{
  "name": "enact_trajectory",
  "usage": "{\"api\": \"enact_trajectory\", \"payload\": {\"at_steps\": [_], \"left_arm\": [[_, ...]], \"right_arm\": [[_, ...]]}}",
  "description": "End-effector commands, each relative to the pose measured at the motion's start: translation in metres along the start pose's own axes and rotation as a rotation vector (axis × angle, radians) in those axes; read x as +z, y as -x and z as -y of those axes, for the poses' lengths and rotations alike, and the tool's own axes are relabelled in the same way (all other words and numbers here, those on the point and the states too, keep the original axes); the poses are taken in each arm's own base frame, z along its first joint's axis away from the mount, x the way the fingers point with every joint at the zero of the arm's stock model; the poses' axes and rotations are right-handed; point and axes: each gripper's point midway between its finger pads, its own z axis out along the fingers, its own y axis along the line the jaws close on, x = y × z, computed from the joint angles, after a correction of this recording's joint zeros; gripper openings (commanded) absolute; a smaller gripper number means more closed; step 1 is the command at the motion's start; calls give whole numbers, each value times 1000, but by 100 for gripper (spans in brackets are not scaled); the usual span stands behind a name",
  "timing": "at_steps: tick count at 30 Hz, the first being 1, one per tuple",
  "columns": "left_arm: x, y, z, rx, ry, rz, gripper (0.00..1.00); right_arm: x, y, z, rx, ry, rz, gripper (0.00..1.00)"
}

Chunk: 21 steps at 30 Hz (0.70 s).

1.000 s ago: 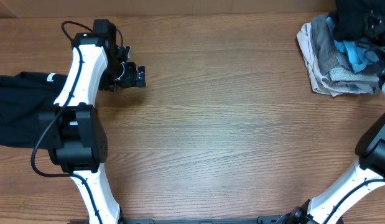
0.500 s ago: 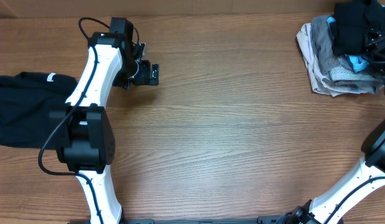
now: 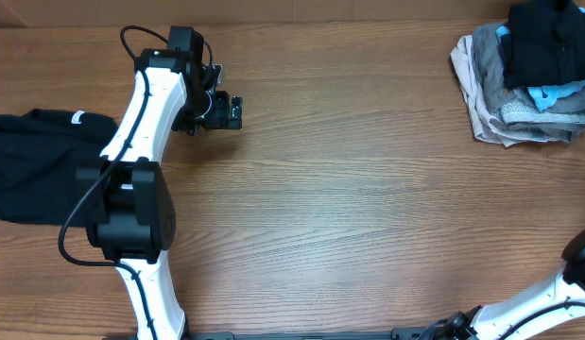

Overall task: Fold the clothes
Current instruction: 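Release and press the bundle onto the stack with the right gripper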

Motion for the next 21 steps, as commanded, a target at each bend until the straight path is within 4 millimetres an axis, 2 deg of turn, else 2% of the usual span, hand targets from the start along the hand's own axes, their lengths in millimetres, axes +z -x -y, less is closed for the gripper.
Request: {"api": "enact_trajectory", "payload": {"at_steps": [1,3,5,6,7,12,13,15,18,21], "left_arm": [[3,-1,1,-10,-8,-5,100],[3,1,1,-8,-8,3,100],[3,3,1,-5,-9,14,100],[3,4,1,-1,-9,19,100],[3,6,1,0,-8,23,100],[3,10,1,2,-6,39,100],[3,11,1,4,-7,44,100],[3,12,1,13,-5,48,100],[3,13,1,30,-5,55,100],[3,15,0,39,-3,60,100]], "right_arm": [[-21,17,-60,-241,67,48,75],[-24,17,-81,-335,76,65,59],[-21,15,-96,-417,49,83,24],[-18,14,-99,-436,22,89,12],[-11,12,-102,-461,-21,95,4],[23,-2,-121,-646,-171,141,4],[33,0,-129,-707,-252,203,4],[40,9,-137,-729,-321,296,4],[54,15,-148,-790,-308,372,5],[68,18,-144,-807,-289,411,6]]}}
